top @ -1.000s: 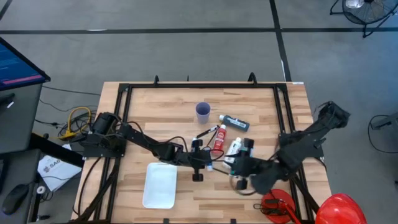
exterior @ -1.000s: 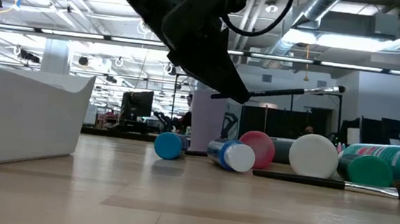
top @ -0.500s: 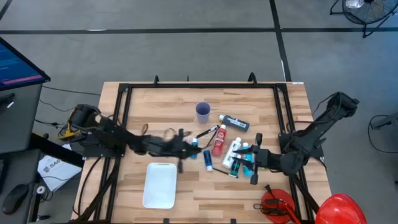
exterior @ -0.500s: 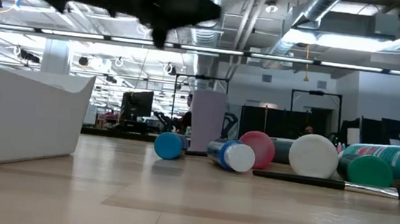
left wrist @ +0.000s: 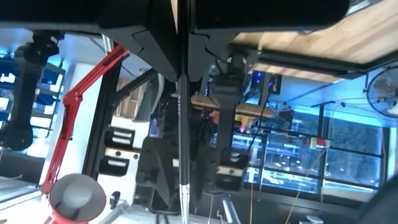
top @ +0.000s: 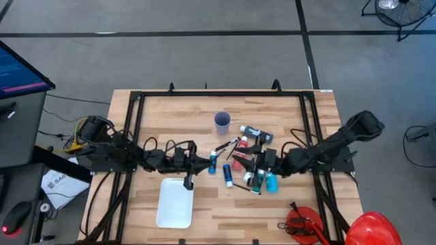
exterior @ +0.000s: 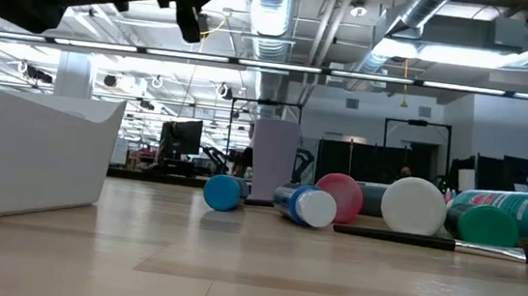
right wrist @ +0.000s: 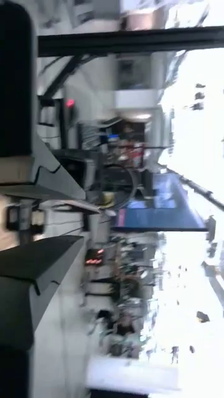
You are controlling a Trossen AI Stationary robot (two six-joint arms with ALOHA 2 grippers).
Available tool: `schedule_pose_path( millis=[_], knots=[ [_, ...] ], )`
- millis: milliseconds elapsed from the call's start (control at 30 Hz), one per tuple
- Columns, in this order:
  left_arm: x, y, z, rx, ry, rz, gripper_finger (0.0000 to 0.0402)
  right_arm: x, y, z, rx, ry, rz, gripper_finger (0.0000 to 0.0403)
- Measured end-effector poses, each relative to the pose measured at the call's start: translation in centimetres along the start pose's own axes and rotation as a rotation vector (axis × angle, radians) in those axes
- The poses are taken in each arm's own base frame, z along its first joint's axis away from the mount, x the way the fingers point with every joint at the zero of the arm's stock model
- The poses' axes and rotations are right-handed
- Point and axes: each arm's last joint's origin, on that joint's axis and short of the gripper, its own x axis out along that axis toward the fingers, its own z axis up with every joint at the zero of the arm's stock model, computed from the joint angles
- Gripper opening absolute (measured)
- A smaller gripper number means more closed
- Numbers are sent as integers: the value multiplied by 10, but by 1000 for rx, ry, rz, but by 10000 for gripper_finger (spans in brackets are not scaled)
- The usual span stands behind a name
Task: Pick & Place Paint Supplies
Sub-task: Put the silver paint brush into the violet cup
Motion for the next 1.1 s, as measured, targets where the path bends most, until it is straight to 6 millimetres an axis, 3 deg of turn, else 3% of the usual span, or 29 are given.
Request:
schedule_pose_path(
  millis=[167, 567, 867, 1100],
  knots=[
    [3, -3, -2, -9, -3, 19, 4, 12, -11, -10, 78, 2, 69, 124],
    [2, -4, 0, -26, -7, 29, 4, 15, -15, -11, 136, -5, 124, 244],
    [17, 8, 11, -2, -65, 94, 4, 19, -23, -7, 173, -44, 95, 249],
    [17, 8, 9, -1, -47, 66, 5, 22, -30, -4, 185, -83, 69, 249]
  ],
)
